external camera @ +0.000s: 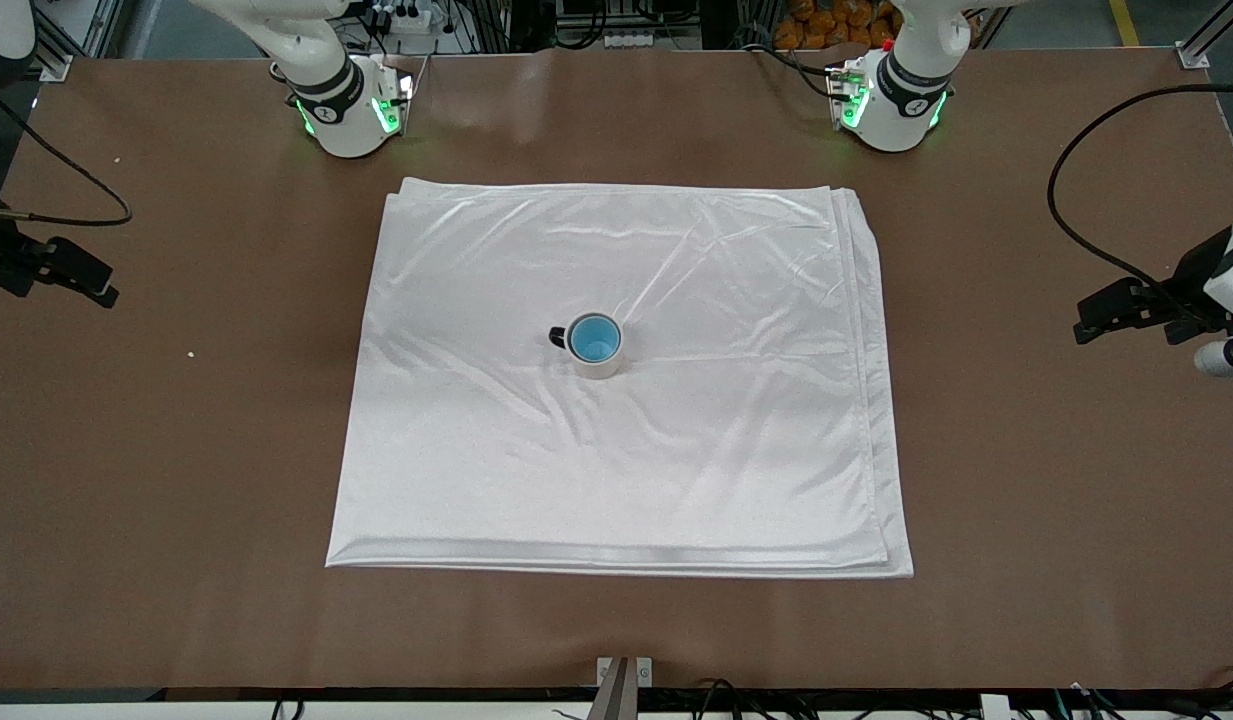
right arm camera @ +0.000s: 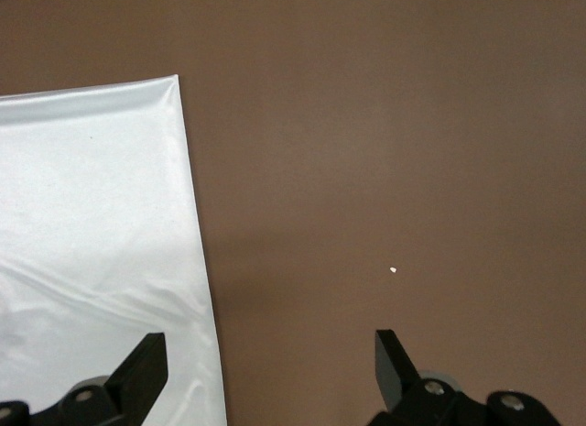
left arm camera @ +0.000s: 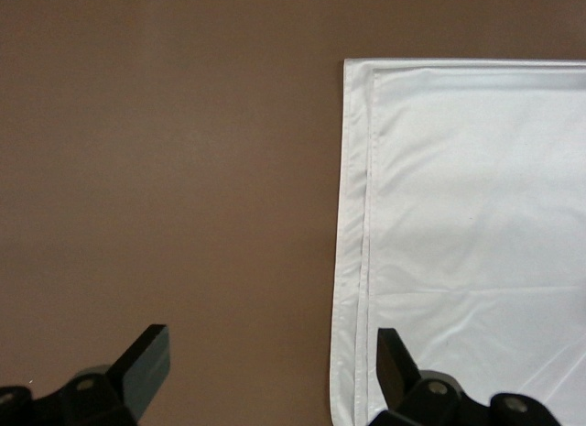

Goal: Place blue cup into white mug on cloth

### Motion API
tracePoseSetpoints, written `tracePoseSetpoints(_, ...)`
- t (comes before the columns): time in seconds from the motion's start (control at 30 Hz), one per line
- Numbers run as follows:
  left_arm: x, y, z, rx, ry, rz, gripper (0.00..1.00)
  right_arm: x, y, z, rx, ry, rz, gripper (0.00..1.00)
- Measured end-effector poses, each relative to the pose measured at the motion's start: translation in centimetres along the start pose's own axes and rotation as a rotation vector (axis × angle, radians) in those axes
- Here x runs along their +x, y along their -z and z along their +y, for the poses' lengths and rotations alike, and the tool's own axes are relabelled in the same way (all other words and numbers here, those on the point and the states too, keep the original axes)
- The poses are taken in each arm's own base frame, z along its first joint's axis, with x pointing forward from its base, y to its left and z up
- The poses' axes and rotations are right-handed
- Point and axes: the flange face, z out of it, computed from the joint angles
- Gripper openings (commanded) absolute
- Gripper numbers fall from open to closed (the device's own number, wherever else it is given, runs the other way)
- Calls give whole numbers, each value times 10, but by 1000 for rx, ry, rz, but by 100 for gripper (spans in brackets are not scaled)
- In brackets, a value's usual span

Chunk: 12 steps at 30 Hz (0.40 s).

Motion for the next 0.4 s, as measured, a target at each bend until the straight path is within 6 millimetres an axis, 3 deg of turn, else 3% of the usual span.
tracePoseSetpoints(0.4, -5, 7, 0, 1, 1, -2, 100, 0, 0, 0, 0, 0, 0, 100)
